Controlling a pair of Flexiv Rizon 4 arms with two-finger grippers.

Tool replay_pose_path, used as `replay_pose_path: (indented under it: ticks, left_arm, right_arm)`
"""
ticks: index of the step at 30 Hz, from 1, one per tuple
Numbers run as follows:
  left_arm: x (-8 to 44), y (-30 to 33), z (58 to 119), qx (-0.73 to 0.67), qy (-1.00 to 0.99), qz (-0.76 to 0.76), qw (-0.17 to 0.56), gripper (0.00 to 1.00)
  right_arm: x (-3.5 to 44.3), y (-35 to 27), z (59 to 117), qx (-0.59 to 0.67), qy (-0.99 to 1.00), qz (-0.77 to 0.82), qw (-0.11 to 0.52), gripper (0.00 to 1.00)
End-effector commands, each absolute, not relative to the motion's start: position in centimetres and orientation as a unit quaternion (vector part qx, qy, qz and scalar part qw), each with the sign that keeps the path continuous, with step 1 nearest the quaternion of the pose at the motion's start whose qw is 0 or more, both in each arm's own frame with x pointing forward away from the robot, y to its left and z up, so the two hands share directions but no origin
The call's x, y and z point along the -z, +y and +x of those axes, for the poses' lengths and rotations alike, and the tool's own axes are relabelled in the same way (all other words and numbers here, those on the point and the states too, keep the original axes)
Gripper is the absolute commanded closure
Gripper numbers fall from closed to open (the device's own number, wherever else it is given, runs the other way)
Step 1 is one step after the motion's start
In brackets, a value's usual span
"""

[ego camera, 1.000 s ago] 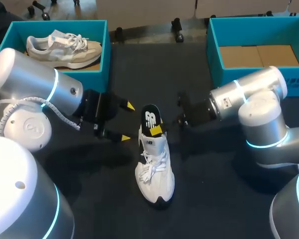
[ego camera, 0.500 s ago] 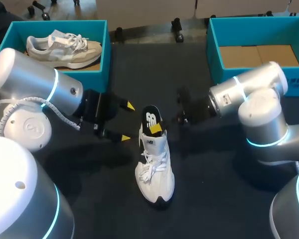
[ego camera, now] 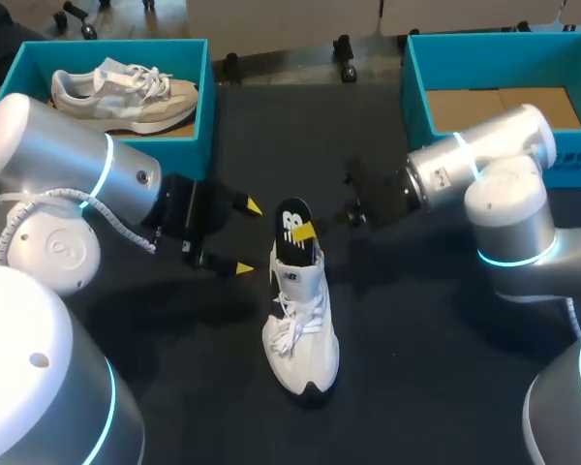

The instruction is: Take the shoe out of the shoebox, open the shoe tongue, remove and reinsert the insole, then place the shoe into the shoebox

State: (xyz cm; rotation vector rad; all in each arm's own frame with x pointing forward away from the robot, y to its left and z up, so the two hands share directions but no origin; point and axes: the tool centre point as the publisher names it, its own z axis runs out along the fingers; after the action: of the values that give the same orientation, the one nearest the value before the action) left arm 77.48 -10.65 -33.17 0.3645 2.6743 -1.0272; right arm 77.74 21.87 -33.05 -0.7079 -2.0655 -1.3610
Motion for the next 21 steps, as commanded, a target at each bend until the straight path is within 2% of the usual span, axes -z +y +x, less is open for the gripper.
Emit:
replay_pose_path:
  ticks: [1,19,21]
  left_arm:
    - [33.1,-10.7,77.4,0.351,0.919,0.125,0.127,0.00]
    - [33.1,-10.7,77.4,0.351,0.919,0.125,0.127,0.00]
    - [33.1,-10.7,77.4,0.351,0.919,0.125,0.127,0.00]
  right_arm:
    - [34.3,21.9,77.1,0.514,-0.764,-0.265,0.287,1.00]
    - [34.8,22.3,74.6,0.478,-0.762,-0.291,0.326,1.00]
    - [34.6,22.1,74.8,0.480,-0.765,-0.291,0.316,0.91]
